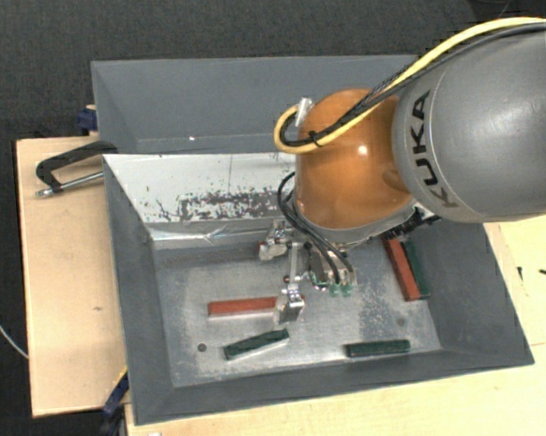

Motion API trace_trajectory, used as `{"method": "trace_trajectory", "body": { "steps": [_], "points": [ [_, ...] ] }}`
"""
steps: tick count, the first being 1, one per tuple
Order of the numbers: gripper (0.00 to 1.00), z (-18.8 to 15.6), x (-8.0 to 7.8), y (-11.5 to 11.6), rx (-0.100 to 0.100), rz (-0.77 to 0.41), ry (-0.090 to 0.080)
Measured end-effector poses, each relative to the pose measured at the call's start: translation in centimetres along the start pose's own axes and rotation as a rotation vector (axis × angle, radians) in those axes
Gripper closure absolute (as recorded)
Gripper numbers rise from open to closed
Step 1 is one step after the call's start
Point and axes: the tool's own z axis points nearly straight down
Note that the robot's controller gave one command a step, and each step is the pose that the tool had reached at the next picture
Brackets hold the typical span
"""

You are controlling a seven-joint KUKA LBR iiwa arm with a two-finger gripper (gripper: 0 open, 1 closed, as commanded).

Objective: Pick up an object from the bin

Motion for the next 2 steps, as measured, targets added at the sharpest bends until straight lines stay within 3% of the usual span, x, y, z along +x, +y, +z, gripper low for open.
{"method": "trace_trajectory", "body": {
  "steps": [1,2],
  "points": [
    [0.00,0.0,0.0,0.0,0.000,0.000,0.000],
    [0.00,6.0,-2.7,-1.0,0.000,-0.031,-0.006]
  ]
}}
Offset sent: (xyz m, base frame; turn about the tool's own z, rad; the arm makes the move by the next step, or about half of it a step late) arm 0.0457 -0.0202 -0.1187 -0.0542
